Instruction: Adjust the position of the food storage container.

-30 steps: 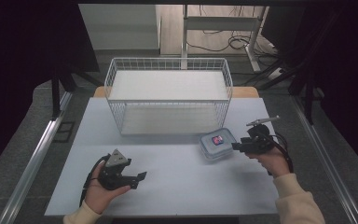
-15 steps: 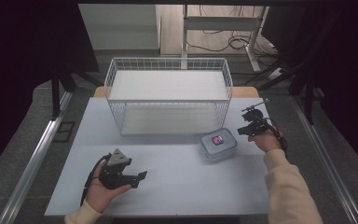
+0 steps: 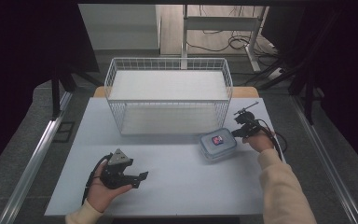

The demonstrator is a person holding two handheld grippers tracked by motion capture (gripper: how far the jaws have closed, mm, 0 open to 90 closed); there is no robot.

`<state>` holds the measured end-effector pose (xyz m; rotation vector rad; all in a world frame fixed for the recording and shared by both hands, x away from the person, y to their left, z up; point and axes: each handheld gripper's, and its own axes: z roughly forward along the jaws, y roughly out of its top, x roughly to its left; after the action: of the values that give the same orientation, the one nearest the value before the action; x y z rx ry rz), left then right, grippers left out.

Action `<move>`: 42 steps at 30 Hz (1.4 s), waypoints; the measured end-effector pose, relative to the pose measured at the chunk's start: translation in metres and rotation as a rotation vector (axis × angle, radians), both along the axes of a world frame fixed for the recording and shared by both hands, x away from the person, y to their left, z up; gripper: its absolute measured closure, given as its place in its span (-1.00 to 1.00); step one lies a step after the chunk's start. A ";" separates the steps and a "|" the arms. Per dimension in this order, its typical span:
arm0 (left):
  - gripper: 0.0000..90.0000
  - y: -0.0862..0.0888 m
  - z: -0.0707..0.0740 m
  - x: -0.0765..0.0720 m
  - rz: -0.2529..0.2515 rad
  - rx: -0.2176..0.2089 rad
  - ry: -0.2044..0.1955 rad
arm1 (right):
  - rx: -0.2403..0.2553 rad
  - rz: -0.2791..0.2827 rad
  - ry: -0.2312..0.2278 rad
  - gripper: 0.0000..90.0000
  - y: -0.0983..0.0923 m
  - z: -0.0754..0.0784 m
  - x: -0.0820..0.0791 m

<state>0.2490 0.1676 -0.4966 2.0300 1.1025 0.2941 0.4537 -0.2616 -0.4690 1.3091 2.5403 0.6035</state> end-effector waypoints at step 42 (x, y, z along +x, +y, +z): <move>-0.50 0.009 0.003 0.000 0.026 -0.034 0.003 | 0.046 0.185 0.015 1.00 0.092 -0.005 -0.082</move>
<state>0.2490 0.1769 -0.4933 1.9883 1.1298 0.2838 0.3713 -0.1699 -0.4740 1.1041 2.6942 0.6938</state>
